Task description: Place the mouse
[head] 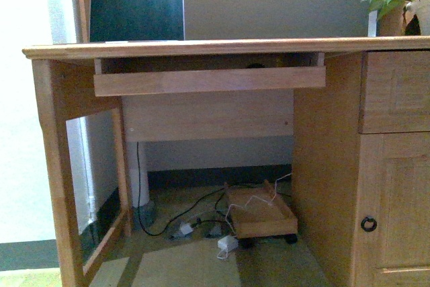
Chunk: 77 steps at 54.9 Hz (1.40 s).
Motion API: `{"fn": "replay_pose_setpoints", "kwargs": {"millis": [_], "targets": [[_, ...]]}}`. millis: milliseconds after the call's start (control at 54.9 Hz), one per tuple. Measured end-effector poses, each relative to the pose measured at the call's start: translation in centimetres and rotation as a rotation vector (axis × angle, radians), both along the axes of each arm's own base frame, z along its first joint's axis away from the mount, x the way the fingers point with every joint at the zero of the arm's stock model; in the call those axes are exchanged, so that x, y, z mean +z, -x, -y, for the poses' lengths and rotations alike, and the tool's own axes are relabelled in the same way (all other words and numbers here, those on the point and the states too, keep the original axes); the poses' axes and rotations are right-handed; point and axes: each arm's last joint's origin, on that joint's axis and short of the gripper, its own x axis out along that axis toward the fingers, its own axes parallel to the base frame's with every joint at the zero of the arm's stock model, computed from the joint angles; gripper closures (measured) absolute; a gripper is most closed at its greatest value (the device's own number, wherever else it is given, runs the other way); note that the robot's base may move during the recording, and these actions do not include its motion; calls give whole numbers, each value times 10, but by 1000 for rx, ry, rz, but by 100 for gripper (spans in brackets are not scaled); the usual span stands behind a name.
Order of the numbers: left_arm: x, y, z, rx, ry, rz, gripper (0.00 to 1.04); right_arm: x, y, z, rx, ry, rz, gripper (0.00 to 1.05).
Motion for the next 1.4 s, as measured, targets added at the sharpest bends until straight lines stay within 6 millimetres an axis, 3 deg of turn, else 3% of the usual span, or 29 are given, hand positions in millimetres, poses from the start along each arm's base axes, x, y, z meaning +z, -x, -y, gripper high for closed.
{"fn": "replay_pose_setpoints", "kwargs": {"millis": [1402], "targets": [[0,0,0,0,0,1,8,0,0,0,0,0,0,7]]}}
